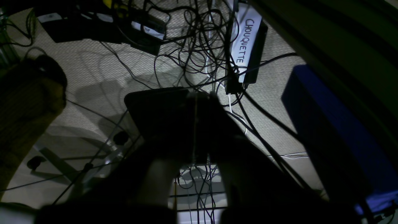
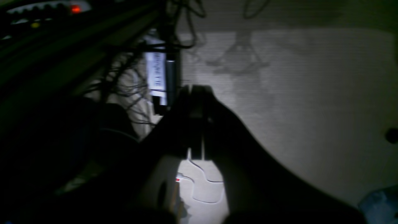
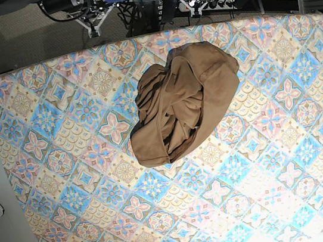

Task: Layout the t-shirt on the table in an organized manner, then fold the t-shirt properly

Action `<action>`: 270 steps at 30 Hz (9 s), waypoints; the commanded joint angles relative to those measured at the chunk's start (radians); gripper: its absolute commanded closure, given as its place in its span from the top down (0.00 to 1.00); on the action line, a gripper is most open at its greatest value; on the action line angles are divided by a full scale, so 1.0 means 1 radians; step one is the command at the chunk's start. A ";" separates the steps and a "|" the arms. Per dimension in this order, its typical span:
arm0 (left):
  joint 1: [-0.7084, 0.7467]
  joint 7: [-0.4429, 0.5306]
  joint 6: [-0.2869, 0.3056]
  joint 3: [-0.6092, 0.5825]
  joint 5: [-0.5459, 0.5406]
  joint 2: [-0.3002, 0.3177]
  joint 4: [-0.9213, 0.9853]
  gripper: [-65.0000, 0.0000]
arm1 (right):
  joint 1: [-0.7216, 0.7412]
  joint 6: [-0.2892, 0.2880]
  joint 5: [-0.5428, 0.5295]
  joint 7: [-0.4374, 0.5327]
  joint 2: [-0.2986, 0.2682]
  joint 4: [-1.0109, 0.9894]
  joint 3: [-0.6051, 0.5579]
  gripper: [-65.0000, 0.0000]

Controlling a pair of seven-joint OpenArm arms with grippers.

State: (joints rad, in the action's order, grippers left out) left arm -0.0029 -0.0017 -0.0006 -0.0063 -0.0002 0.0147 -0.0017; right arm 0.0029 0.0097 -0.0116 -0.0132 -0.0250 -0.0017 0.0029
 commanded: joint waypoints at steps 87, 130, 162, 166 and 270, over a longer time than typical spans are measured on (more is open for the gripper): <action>0.975 1.070 -0.002 -0.033 -0.042 0.095 -1.490 0.08 | -0.843 -0.010 0.000 1.160 0.052 1.049 0.466 0.04; 0.647 -0.329 0.106 -0.199 0.194 0.132 -2.024 0.51 | -0.878 -0.012 0.003 0.978 0.058 1.222 0.472 0.55; 0.175 -0.650 0.106 -0.751 0.202 0.083 -2.073 0.00 | -0.867 -0.012 0.003 0.858 0.058 1.221 0.466 0.55; 0.040 -0.740 0.106 -0.817 0.194 -0.048 -2.067 0.00 | -0.768 -0.012 0.003 0.858 0.058 1.221 0.466 0.55; 0.159 -0.940 0.610 0.279 0.495 0.126 -1.744 0.00 | -0.594 -0.012 0.002 0.233 -0.074 1.564 -0.114 0.54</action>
State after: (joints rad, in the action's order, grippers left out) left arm 0.1642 -0.9436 0.6147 0.2699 0.4831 0.1329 -1.7313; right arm -0.5686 0.0002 -0.0078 0.2119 -0.0975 1.5558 -0.1104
